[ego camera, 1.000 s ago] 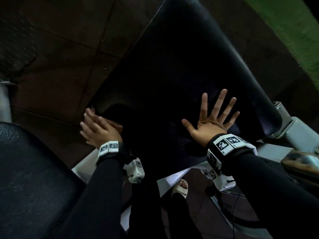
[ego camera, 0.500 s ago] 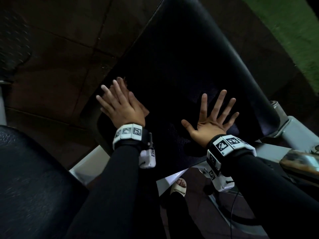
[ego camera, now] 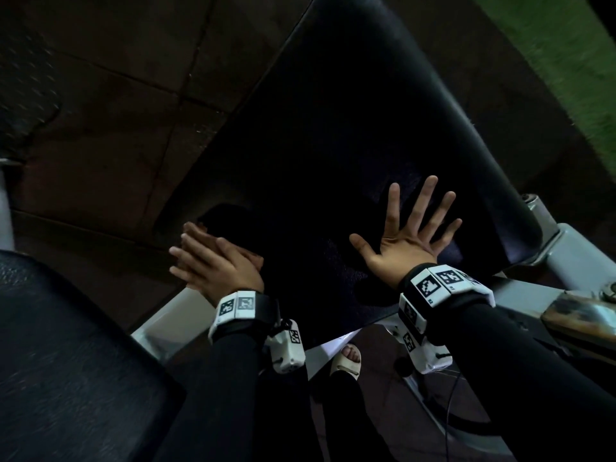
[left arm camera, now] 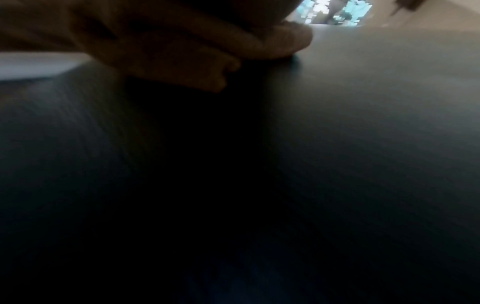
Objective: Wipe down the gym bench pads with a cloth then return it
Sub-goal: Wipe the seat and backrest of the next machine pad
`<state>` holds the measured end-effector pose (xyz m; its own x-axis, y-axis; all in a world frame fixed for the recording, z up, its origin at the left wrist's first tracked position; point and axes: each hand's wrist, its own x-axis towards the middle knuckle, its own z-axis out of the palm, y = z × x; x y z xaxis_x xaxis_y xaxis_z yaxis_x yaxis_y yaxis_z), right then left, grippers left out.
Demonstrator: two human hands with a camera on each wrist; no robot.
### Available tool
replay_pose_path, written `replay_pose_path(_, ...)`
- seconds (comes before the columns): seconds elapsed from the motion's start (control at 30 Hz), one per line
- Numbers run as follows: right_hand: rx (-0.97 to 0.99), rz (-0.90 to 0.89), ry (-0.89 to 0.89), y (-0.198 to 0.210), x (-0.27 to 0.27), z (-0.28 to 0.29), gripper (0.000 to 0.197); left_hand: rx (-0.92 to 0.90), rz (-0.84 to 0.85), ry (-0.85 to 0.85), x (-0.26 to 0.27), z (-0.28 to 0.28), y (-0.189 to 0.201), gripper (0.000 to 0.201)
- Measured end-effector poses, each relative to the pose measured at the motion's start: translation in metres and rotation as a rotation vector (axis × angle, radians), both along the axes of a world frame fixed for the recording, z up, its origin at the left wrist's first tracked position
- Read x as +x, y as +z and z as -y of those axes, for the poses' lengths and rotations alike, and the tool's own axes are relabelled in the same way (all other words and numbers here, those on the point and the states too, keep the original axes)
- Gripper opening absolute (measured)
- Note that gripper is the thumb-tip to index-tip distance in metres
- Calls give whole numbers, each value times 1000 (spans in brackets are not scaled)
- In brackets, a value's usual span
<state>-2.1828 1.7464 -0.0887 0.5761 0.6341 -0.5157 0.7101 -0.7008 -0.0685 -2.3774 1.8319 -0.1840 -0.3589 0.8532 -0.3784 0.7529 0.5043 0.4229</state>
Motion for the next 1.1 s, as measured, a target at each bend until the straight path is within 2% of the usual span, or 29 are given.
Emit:
replay_pose_path(0.1,-6,4,1,0,0,0,101,39,7,-111,9,-3,1,59)
replay_pose_path(0.23,-14,7,-5,-1,1,-1,101,104,-22,-79,1,-42,-7,55)
replay_pose_path(0.4,-53,-43,-10,5,0,-5,101,65,-55,-71,4,-76,-3,53)
replay_pose_path(0.5,-40,-6,-49,15,0,-13,101,66,-25,-217,27,-83,13,52)
replay_pose_path(0.67,162,122,-166,27,21,-69,94,83,94,-495,81,-105,47,59)
replay_pose_path(0.73,169,99,-217,27,38,-98,95,123,119,-563,90,-108,56,61)
replay_pose_path(0.83,124,12,-282,22,51,-123,100,187,99,-481,91,-96,67,59)
replay_pose_path(0.9,122,-29,-287,20,51,-126,101,121,130,-455,91,-84,70,62)
replay_pose_path(0.97,116,-81,-278,20,52,-125,106,39,124,-498,93,-77,69,65)
replay_pose_path(1.1,48,-132,-262,25,52,-127,123,13,76,-562,101,-103,64,63)
